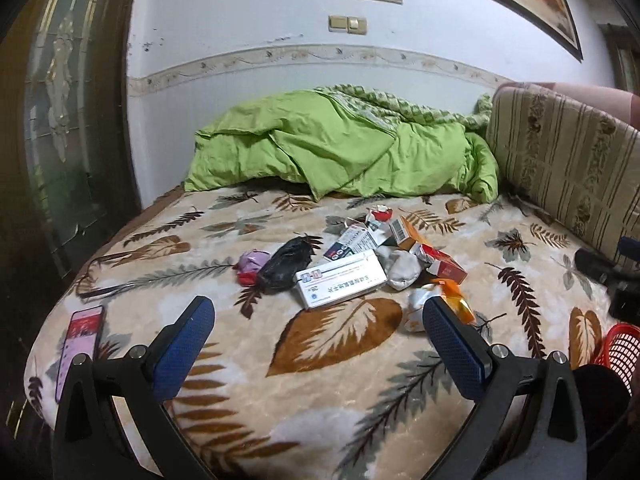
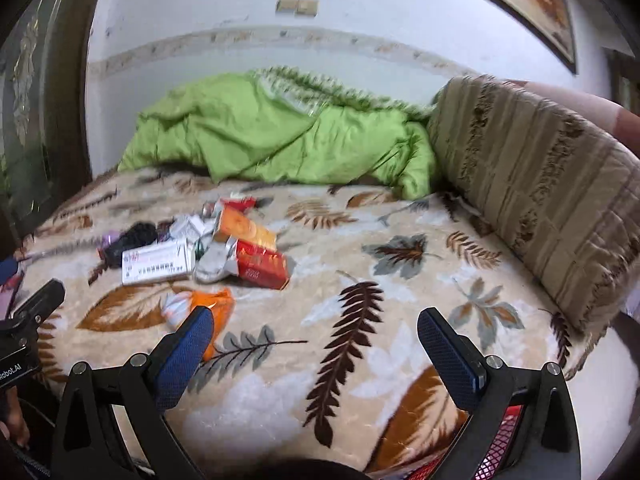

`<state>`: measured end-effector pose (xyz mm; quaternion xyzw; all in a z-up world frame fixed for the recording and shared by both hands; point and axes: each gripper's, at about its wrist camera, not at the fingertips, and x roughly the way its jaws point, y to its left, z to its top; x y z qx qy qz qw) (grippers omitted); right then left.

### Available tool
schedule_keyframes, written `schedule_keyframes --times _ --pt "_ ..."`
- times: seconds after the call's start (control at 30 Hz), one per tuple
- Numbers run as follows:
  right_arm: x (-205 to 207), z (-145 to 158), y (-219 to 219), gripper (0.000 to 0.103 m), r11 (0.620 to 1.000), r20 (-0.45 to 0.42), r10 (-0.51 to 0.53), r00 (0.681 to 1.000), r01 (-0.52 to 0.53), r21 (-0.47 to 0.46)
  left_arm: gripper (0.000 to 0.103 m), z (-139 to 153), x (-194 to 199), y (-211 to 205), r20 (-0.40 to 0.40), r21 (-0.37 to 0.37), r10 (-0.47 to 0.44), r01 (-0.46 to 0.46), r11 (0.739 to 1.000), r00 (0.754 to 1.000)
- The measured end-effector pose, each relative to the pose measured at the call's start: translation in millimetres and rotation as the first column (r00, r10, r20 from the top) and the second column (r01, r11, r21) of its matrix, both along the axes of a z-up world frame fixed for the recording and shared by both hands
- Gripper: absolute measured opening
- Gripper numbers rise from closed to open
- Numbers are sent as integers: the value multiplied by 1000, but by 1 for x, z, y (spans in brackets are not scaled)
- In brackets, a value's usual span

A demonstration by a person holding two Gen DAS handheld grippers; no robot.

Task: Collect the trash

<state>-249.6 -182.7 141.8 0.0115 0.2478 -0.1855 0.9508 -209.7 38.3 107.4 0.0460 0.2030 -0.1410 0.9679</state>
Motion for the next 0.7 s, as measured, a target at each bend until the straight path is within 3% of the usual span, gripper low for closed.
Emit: schedule_keyframes --times 0.1,0.37,0.7 --pt "-14 4 4 102 1000 51 -4 999 4 -12 103 -2 -4 4 8 -2 7 -6 1000 1000" --pt "-16 -1 16 102 998 52 47 998 -46 -34 103 -4 -6 -2 10 22 -11 11 1000 1000" --pt "-7 -7 9 102 999 -3 44 999 -44 -4 103 -9 2 -6 -33 36 2 -1 999 999"
